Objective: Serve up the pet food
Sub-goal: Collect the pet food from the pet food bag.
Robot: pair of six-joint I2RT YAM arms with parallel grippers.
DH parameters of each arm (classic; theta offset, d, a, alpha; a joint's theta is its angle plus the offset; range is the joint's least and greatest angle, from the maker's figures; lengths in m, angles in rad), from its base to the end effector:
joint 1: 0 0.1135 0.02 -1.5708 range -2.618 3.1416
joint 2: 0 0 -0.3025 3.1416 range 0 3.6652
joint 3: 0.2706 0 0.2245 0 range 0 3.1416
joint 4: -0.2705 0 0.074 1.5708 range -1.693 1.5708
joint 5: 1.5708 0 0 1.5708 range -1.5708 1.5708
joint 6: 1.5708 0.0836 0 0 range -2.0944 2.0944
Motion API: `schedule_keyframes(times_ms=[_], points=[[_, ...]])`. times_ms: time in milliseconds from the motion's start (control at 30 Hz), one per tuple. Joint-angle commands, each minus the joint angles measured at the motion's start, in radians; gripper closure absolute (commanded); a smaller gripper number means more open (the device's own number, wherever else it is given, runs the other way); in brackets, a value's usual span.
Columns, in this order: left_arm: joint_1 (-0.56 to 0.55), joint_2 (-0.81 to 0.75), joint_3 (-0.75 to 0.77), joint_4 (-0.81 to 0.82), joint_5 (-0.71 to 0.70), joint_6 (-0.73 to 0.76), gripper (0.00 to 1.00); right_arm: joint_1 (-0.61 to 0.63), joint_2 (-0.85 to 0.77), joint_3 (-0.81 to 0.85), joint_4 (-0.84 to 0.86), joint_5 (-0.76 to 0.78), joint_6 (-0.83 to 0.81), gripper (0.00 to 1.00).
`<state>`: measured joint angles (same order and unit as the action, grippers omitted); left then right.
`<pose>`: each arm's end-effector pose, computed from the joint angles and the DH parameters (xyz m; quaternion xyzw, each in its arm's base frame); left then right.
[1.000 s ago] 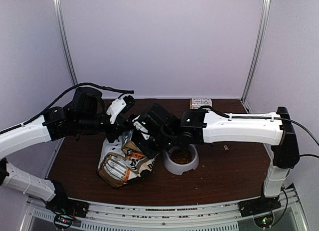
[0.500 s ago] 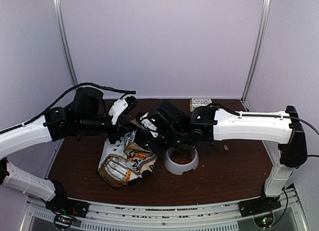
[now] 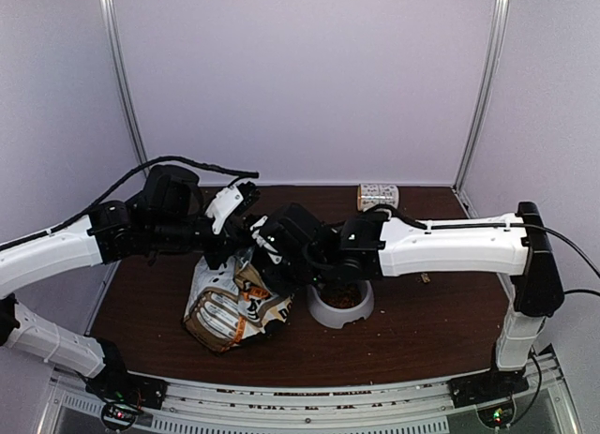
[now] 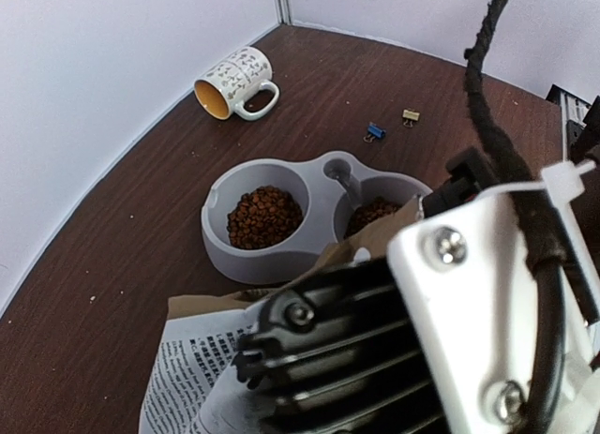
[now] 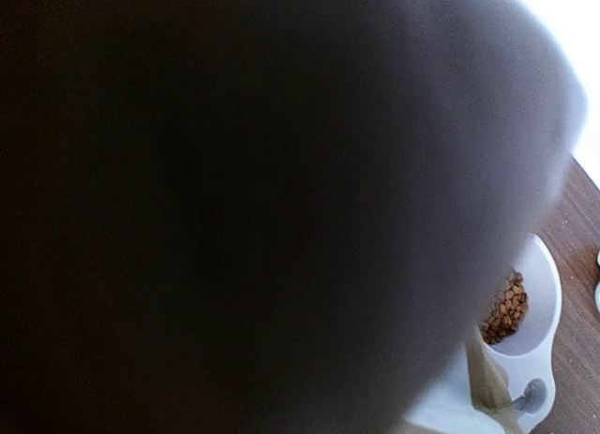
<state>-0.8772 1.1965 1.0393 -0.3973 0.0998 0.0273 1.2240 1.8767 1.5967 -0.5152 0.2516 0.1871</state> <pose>0.1637 -0.2099 0.3377 0.4031 0.7742 -0.2401 0.4248 0.1705 0.4106 0.2892 -0.4139 0.8212 0.1549 0.3610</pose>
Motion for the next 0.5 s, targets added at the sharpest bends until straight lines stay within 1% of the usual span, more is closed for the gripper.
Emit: schedule_keyframes(times_ms=[0, 200, 467], points=[[-0.017, 0.027, 0.017, 0.036, 0.077, -0.006, 1.0, -0.005, 0.067, -0.067, 0.145, -0.201, -0.065, 1.0], [-0.017, 0.025, 0.016, 0.038, 0.079, -0.007, 1.0, -0.007, 0.036, -0.113, 0.303, -0.355, -0.06, 1.0], [-0.017, 0.016, 0.015, 0.039, 0.083, -0.009, 1.0, -0.019, -0.025, -0.202, 0.5, -0.466, 0.008, 1.0]])
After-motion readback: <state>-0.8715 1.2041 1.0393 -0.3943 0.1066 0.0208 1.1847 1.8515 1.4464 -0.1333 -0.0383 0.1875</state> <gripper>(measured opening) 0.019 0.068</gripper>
